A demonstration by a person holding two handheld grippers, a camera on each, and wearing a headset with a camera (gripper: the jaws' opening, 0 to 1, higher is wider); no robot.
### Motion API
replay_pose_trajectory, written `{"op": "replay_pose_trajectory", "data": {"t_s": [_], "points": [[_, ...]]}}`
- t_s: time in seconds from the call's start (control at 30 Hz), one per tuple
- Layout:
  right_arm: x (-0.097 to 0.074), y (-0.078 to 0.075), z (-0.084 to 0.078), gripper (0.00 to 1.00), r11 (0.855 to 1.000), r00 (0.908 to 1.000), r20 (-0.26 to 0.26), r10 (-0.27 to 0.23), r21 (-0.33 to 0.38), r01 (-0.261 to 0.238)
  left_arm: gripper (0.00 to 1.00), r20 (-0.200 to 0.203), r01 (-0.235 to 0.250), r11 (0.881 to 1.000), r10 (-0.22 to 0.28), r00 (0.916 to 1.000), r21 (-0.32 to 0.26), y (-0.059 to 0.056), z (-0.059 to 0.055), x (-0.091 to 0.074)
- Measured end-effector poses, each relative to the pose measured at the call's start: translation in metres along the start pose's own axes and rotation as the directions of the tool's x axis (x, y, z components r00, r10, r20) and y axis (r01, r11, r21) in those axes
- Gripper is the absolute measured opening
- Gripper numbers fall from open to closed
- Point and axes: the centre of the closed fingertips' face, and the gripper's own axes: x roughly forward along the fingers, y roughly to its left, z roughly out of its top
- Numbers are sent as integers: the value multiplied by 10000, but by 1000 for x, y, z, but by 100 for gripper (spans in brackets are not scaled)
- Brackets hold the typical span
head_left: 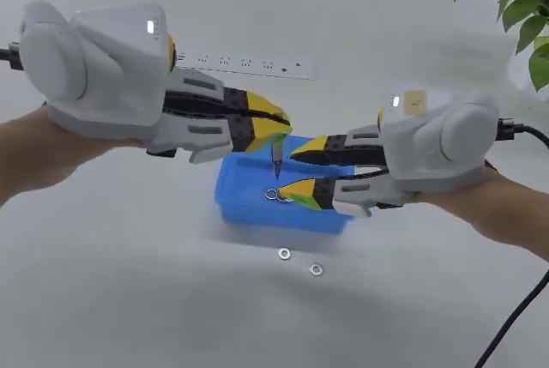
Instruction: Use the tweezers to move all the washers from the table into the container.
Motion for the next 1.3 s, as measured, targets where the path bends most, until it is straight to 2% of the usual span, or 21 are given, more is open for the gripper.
{"op": "replay_pose_trajectory", "data": {"t_s": [0.23,0.4,0.5,0.67,0.83,0.97,1.13,1.3], "points": [[-23,8,-8,32,9987,9993,136,-342,376,337,5,-17,86,9998,-86,10000,174,-13,8,-3],[-43,13,-7,39,9965,9964,494,-685,504,660,5,-167,164,9992,-158,9997,353,-25,12,-6],[-49,18,-9,41,9956,9956,588,-733,622,696,5,-213,224,9989,-216,9995,416,-31,12,-6],[-55,29,-15,46,9956,9964,494,-695,662,662,5,-69,230,9988,-228,9997,443,-46,13,-7],[-60,36,-18,51,9910,9929,687,-973,986,903,5,-93,266,9991,-263,9996,336,-59,6,-6],[-61,42,-25,55,9902,9927,636,-1026,1019,958,5,-117,299,9988,-295,9995,384,-67,-2,-5],[-66,49,-39,59,9879,9931,476,-1075,1178,1012,5,-312,347,9986,-335,9990,389,-70,-10,-5],[-68,63,-44,70,9908,9955,367,-874,1072,830,5,-206,426,9988,-421,9989,245,-74,-11,-1]]}}
